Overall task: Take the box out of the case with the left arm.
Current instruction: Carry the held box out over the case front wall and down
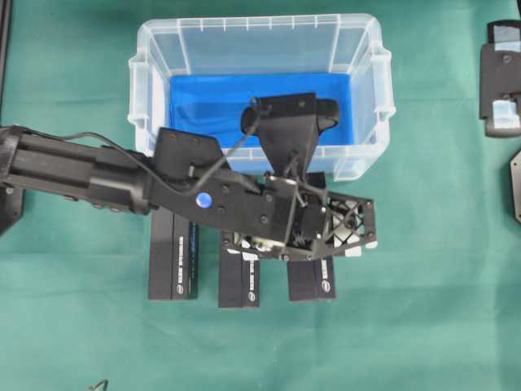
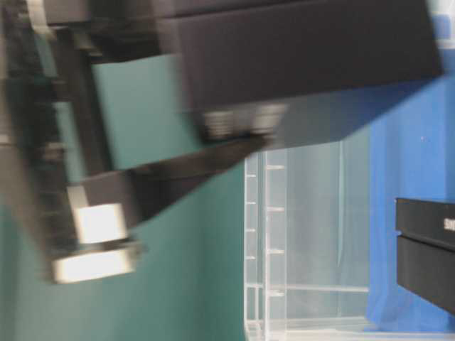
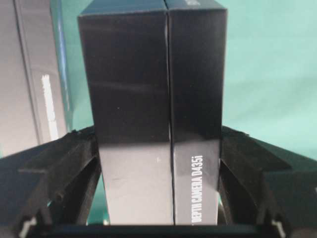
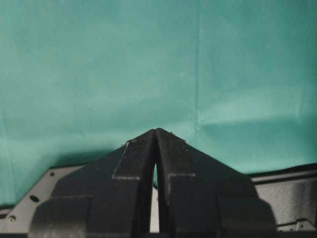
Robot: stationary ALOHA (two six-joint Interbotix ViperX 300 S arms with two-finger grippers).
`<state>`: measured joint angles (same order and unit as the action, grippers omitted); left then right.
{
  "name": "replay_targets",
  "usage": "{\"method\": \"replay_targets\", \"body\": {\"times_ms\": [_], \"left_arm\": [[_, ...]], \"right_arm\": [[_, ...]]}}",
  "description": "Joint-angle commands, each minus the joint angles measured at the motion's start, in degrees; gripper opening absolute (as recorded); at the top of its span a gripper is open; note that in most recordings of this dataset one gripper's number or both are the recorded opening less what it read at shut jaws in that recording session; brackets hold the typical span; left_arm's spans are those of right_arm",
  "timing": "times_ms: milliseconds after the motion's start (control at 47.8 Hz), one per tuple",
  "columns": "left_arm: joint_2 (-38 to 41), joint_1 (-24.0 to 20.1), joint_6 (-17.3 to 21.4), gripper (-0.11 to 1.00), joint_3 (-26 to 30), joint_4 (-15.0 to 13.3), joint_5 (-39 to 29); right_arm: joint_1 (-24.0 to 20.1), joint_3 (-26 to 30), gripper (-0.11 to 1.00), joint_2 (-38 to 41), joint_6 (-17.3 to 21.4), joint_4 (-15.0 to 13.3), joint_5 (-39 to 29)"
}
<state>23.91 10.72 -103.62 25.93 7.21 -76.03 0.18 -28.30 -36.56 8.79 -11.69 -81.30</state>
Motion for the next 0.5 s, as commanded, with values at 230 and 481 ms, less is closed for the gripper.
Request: {"method": "replay_targets", "body": {"times_ms": [230, 481], "left_arm": [[-2.29, 0.53, -2.46, 0.63, -8.35, 0.26, 10.2], [-1.76, 0.79, -2.99, 0.63, -13.36, 0.26, 16.44]], "right_arm": [[-0.09, 0.53, 0.03, 0.09, 0.09, 0.09, 0.09], [-0.09, 0.53, 0.03, 0.09, 0.09, 0.09, 0.18]]}}
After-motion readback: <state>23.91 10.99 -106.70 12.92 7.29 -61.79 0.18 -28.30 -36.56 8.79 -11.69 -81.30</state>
